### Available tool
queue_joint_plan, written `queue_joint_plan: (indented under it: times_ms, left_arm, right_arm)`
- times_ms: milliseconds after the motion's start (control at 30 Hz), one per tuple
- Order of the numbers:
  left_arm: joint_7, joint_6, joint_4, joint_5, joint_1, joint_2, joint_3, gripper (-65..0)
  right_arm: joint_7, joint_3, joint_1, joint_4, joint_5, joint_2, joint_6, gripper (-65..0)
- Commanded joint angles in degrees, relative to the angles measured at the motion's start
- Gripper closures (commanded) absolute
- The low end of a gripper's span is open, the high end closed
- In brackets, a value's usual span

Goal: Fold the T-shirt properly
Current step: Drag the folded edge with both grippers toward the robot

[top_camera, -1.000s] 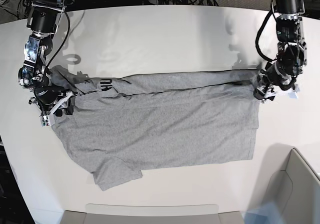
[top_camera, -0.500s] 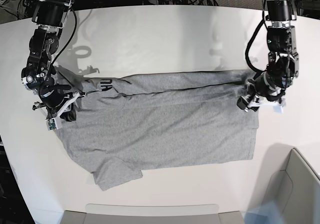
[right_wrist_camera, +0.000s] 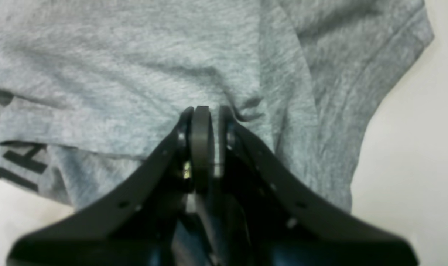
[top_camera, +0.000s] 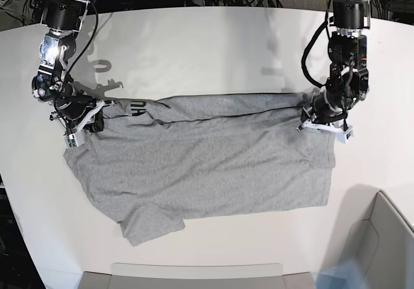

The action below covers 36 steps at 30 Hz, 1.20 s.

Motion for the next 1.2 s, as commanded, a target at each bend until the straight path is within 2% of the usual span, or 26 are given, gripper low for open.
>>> queue_joint_plan:
  times_ms: [0, 67, 167, 300, 467, 567, 667, 733, 900, 1067, 1167]
  left_arm:
    - [3.71, 2.97, -0.80, 2.50, 3.05, -0.77, 0.14, 0.0]
    - [3.71, 2.97, -0.80, 2.50, 5.16, -0.86, 0.14, 0.0]
    - [3.71, 2.97, -0.71, 2.50, 8.50, -1.30, 0.14, 0.0]
    - [3.53, 3.14, 3.95, 2.50, 14.48, -2.00, -0.03, 0.0]
    - [3.88, 3.14, 13.97, 2.41, 24.59, -1.83, -8.03, 0.0]
    - [3.88, 2.97, 15.99, 2.41, 28.37, -1.91, -10.41, 0.0]
    - [3.88, 2.88, 16.08, 2.68, 28.98, -2.00, -10.41, 0.0]
    - [4.32, 2.88, 16.96, 2.33, 28.81, -2.00, -10.41, 0.0]
    - [11.53, 3.32, 22.58, 2.68, 28.98, -1.83, -10.85, 0.0]
    - [11.27, 2.97, 22.76, 2.68, 31.97, -1.91, -10.85, 0.0]
    - [11.44, 3.06, 23.20, 2.59, 30.12, -1.91, -10.85, 0.0]
  right_arm:
    - [-2.27, 0.16, -0.81, 0.36, -0.96, 0.60, 0.34, -4.6]
    - [-2.27, 0.24, -2.48, 0.62, -0.96, 0.60, 1.40, -4.6]
    - [-2.35, 0.51, -6.78, 4.40, -0.87, 1.74, 5.97, -4.6]
    - [-2.35, 0.51, -13.20, 10.73, -0.87, 2.09, 6.06, -4.6]
    - [-2.97, 1.56, -19.53, 15.83, -0.87, 2.18, 6.14, -4.6]
    - [-9.21, 5.96, -20.24, 18.73, -0.87, 2.18, 7.20, -4.5]
    - [-12.90, 9.21, -20.24, 21.90, -0.87, 1.65, 12.08, -4.5]
    - [-14.57, 10.18, -20.32, 24.09, -0.87, 1.48, 12.08, -4.5]
    - [-18.97, 10.35, -21.64, 27.96, -0.96, 1.30, 12.08, -4.5]
    - [-18.79, 10.44, -24.19, 28.14, -0.96, 1.30, 12.08, -4.5]
    - [-18.79, 10.44, -23.49, 28.75, -0.87, 1.21, 12.08, -4.5]
